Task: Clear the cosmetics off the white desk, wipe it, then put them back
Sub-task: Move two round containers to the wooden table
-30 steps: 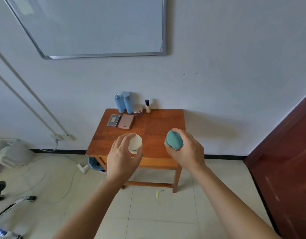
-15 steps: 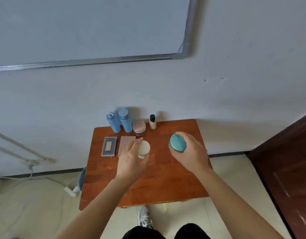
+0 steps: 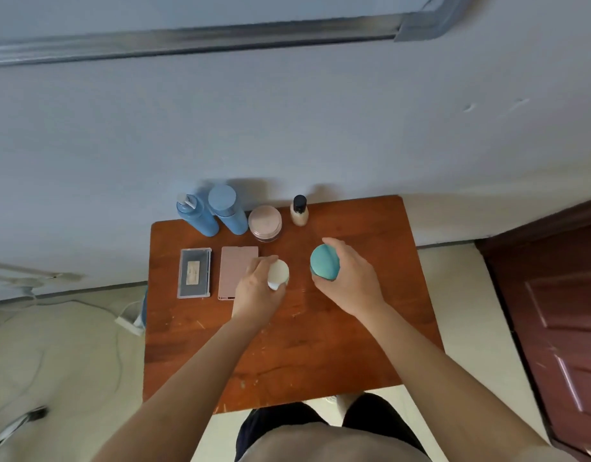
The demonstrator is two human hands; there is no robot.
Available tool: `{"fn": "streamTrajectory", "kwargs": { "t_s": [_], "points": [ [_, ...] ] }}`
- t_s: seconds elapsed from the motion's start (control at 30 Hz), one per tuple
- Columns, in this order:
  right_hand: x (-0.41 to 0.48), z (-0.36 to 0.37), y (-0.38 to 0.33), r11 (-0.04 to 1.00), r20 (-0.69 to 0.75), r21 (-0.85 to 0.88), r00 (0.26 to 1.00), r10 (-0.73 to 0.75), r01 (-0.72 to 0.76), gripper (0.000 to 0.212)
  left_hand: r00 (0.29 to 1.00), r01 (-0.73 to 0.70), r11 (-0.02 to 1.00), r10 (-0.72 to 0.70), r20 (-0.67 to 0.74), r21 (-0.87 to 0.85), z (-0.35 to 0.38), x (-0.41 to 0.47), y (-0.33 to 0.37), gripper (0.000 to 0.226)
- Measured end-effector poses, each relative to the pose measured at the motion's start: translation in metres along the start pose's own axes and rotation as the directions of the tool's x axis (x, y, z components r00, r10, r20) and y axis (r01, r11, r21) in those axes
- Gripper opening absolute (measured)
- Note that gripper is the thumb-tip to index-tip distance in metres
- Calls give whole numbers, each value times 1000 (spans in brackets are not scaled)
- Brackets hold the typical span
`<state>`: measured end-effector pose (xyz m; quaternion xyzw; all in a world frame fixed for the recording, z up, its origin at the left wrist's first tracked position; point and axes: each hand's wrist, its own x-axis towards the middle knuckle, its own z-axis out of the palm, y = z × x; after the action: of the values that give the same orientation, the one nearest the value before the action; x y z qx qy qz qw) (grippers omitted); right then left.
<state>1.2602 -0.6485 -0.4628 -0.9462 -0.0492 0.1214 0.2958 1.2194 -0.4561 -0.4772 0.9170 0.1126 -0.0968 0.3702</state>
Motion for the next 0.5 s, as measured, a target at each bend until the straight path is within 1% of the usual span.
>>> {"fn": "streamTrajectory", "kwargs": {
  "t_s": [0.2,0.37,0.43,0.5],
  "points": [
    [21,20,6,1000,101,-12,995,-10,11,77,1000,3,1000,-3,7,3,13,21,-10,57],
    [28,25,3,998,96,-16,994,-53,54,80,1000,-13,999,13,3,48,12,23,-9,59],
    [28,23,3,997,119,-44,991,-59,65,84,999,-34,996,33,15,82,8,21,-7,62],
    [27,17,3,996,179,-56,982,-60,71,92,998,-69,991,68,17,118,0,18,-3,63]
  ]
}}
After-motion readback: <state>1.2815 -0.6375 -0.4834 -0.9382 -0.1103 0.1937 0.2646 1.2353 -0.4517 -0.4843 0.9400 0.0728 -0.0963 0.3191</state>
